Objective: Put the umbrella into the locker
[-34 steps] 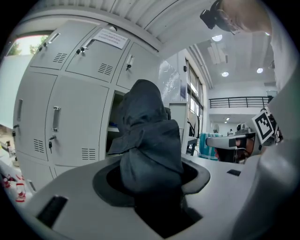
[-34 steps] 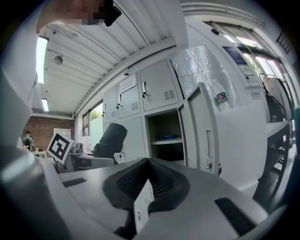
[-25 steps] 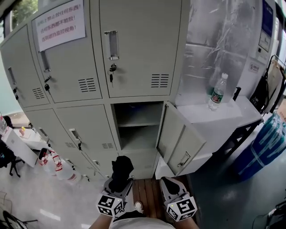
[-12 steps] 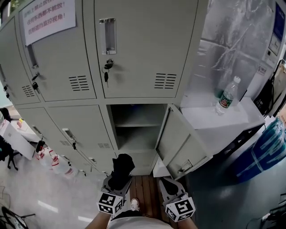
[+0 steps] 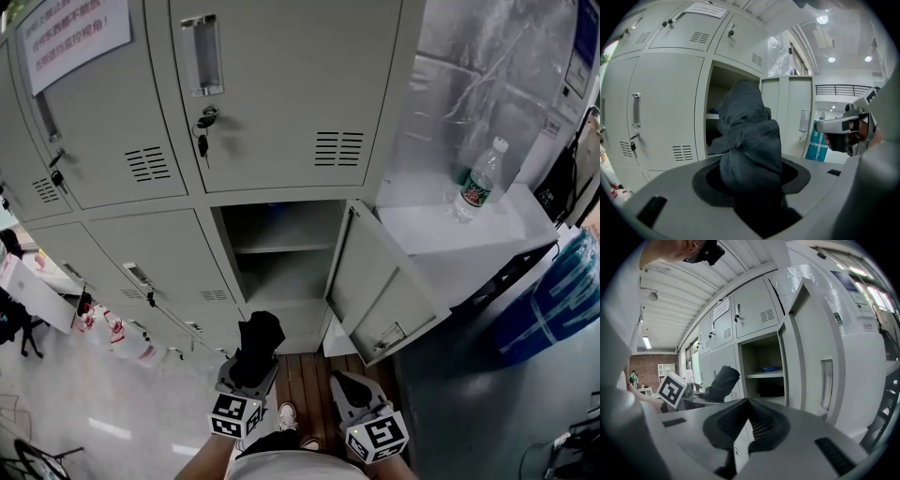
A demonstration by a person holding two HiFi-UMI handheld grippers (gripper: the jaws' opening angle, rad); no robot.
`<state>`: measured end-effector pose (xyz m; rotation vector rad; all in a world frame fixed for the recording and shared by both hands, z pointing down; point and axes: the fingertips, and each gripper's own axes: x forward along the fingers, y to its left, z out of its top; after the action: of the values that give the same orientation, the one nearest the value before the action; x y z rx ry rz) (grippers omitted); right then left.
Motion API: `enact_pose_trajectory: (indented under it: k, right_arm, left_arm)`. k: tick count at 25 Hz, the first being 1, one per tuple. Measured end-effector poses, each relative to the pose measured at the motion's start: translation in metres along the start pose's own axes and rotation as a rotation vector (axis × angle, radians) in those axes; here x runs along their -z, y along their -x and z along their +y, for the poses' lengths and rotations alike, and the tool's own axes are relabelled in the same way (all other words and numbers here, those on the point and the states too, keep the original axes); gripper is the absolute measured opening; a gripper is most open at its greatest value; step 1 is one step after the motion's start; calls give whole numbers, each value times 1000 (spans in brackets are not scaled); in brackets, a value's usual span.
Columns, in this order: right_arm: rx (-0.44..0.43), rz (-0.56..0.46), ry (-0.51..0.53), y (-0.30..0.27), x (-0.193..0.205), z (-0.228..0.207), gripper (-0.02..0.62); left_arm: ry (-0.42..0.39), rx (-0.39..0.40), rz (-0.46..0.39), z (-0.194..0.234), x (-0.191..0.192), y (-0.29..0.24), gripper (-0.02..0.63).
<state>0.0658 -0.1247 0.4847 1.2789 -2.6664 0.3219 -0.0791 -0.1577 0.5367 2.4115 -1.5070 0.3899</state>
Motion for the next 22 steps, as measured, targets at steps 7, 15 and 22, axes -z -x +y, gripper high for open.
enact_pose_trajectory:
  k: [7, 15, 22]
  right_arm:
    - [-9, 25, 4, -3, 5, 10, 17]
    - [-23, 26, 34, -15, -2, 16, 17]
    - [17, 37, 38, -17, -3, 6, 17]
  left_arm:
    - [2, 7, 20, 3, 11, -7, 247]
    - [-75, -11, 71, 20, 23, -40, 247]
    - [-93, -12, 112, 34, 33, -78, 247]
